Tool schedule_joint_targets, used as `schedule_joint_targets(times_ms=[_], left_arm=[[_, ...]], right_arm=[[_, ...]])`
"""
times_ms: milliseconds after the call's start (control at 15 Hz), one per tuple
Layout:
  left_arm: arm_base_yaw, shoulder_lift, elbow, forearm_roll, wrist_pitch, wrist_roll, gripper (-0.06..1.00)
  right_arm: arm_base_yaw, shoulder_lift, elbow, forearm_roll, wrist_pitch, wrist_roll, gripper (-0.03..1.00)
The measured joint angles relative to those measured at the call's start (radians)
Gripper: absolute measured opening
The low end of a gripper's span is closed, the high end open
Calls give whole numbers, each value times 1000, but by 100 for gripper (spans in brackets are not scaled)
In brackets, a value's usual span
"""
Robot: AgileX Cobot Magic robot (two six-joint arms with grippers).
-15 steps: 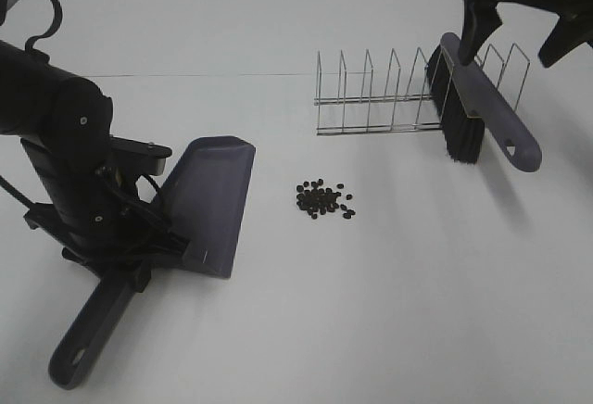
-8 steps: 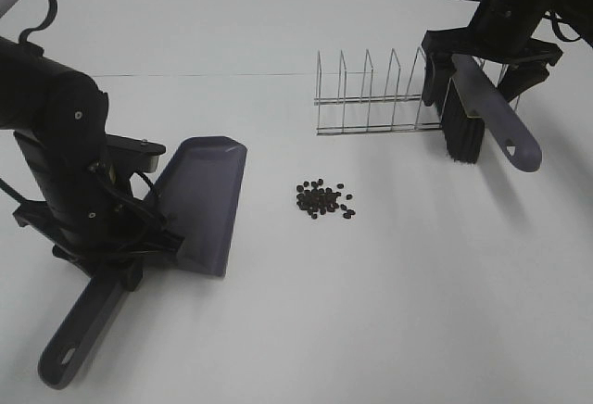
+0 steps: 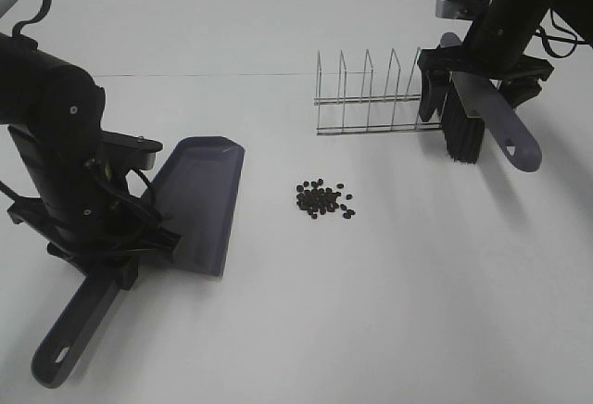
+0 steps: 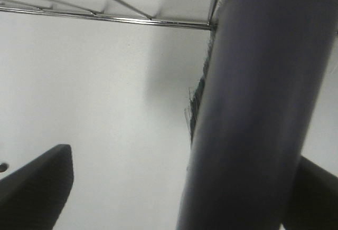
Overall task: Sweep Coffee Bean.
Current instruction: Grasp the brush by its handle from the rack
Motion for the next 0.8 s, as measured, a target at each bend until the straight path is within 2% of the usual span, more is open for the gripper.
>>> schedule_joint_targets(times_ms=[267,400,533,667,733,800], left_arm=[[0,0,0,0,0,0,32],[0,0,0,0,0,3,32],[0,0,0,0,0,13,32],[0,0,0,0,0,18,32],[0,0,0,0,0,18,32],[0,0,0,0,0,18,32]], right_arm=[[0,16,0,0,0,-2,85],[0,18,0,-7,0,-2,81],[0,19,0,-33,0,9,62],[0,19,0,-56,0,27,36],[-2,20,0,-83,1,31,29],[-5,20,0,-81,2,27,29]])
